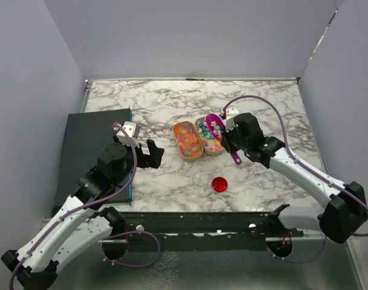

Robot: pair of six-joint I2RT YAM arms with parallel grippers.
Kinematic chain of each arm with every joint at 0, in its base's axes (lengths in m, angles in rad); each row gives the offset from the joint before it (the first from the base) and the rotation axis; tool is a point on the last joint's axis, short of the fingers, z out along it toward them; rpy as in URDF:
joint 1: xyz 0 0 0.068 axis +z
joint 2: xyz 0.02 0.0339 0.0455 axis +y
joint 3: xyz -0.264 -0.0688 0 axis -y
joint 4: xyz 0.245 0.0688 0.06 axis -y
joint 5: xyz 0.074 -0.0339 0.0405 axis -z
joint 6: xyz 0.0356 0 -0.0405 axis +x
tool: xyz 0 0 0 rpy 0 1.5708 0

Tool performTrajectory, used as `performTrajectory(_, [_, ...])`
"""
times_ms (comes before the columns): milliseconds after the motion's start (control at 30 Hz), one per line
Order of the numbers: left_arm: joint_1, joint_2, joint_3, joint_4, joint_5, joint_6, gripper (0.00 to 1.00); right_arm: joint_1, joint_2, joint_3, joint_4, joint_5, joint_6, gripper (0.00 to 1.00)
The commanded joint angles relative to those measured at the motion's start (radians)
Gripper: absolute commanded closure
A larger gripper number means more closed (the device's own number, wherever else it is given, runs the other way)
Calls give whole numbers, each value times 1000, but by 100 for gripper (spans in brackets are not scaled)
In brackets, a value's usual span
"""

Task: Pack the candies
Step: Scoop the fake candies from the storage box, then place the fake candies in the packing bottle.

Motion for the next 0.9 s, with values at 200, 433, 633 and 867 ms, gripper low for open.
performTrajectory(200, [-2, -17, -11, 18, 6, 13, 1, 29, -169, 96, -187, -181, -121, 99])
performTrajectory(433, [-3, -36, -10, 18, 19, 13, 1, 68, -203, 188, -412, -239, -247, 99])
performTrajectory(633, [-3, -56, -11, 19, 24, 14, 1, 95, -211, 246, -584, -290, -351, 99])
performTrajectory(867, [-2, -78, -10, 19, 29, 11, 1, 194, -186, 334, -747, -279, -415, 99])
